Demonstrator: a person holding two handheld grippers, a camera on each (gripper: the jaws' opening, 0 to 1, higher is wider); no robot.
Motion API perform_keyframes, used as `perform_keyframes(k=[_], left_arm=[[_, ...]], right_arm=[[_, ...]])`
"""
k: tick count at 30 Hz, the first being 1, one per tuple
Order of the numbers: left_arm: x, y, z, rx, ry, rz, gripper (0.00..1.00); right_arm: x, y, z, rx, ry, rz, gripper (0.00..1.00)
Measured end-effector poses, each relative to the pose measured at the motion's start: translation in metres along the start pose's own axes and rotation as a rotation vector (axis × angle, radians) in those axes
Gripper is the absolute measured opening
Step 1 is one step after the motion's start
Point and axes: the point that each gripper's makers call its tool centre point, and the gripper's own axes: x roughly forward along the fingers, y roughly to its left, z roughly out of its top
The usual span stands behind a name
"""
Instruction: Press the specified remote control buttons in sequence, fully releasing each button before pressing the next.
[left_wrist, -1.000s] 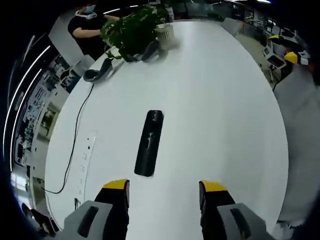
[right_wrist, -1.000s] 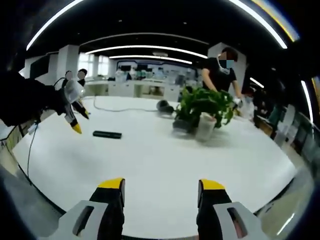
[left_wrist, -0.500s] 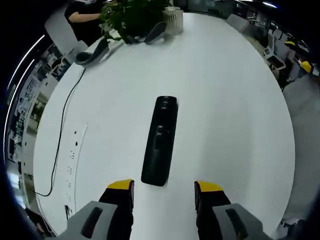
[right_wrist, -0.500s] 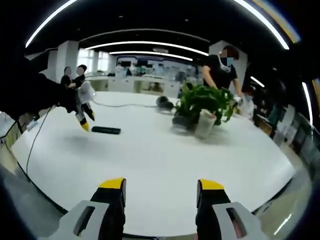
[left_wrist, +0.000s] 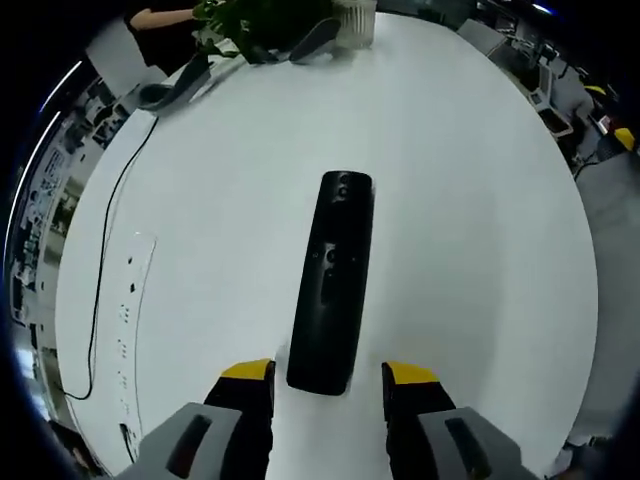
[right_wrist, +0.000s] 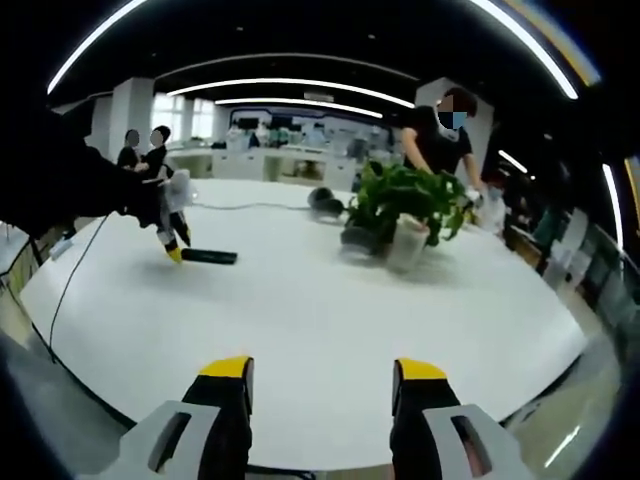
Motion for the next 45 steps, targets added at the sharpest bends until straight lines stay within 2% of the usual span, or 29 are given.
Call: perform_keyframes(k=[2, 4, 10, 16, 21, 33, 45], left_arm=[[0.001, 0.0, 0.002, -0.02, -0.009, -0.006, 0.42], [0.001, -0.004, 0.001, -0.024, -0.004, -0.043, 0.38], [0.002, -0.004, 0.001, -0.011, 0.02, -0.043, 0.38], [0.001, -0.004, 0.0, -0.007, 0.014, -0.043, 0.35], [0.001, -0.008, 0.001, 0.011, 0.015, -0.033, 0.24], [0.0, -0.011, 0.0, -0.006, 0.027, -0.01, 0.23], [-0.001, -0.036, 0.0, 0.02, 0.052, -0.018, 0.23]], right_arm=[[0.0, 0.001, -0.001, -0.005, 0.006, 0.004, 0.53], [0.0, 0.001, 0.0, -0.01, 0.004, 0.001, 0.53], [0.0, 0.001, -0.001, -0.01, 0.008, 0.003, 0.52], [-0.001, 0.001, 0.0, -0.008, 0.005, 0.001, 0.52], [-0.001, 0.002, 0.001, -0.009, -0.002, 0.005, 0.52], [-0.002, 0.001, 0.005, -0.003, -0.024, 0.007, 0.51], [-0.003, 0.001, 0.009, 0.007, -0.047, 0.013, 0.5]])
